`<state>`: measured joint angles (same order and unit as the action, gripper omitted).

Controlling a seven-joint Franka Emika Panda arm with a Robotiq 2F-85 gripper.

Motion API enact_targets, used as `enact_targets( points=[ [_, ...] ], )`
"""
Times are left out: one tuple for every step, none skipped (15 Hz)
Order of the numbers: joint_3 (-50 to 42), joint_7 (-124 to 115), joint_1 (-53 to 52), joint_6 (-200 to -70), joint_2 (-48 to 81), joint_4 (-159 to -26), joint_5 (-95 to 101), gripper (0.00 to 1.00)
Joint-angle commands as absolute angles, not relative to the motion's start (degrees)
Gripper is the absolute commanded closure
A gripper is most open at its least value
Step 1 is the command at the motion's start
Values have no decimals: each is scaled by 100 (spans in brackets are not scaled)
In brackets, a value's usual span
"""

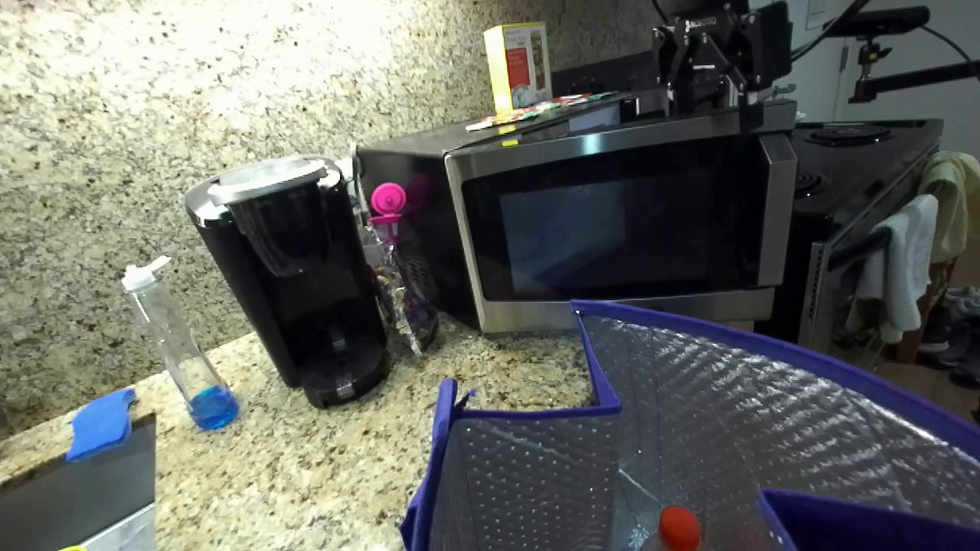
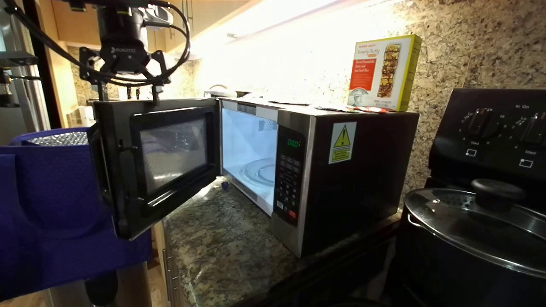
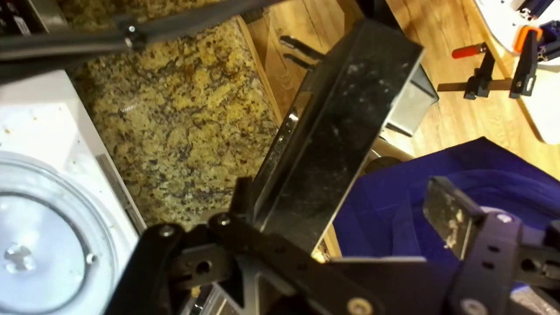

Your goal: Open the microwave door

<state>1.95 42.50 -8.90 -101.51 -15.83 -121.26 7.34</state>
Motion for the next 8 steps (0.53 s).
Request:
enact_targets(
  points=[
    [262,4839,-1021,-10296,-1537,-12054,705,0],
    [281,4898,-1045,-10358,-1578,-12098,699,0],
    [310,4911,-1069,-10437,-1609,-12138,709,0],
    [339,4957,-1097,-10487,-1614,-12143,735,0],
    [375,4986,-1123,-10535,-1599,-12127,764,0],
    [411,5015,-1135,-10563,-1577,-12102,776,0],
    [453,5034,-1147,-10560,-1557,-12075,806,0],
    [495,5038,-1170,-10533,-1537,-12044,830,0]
  ],
)
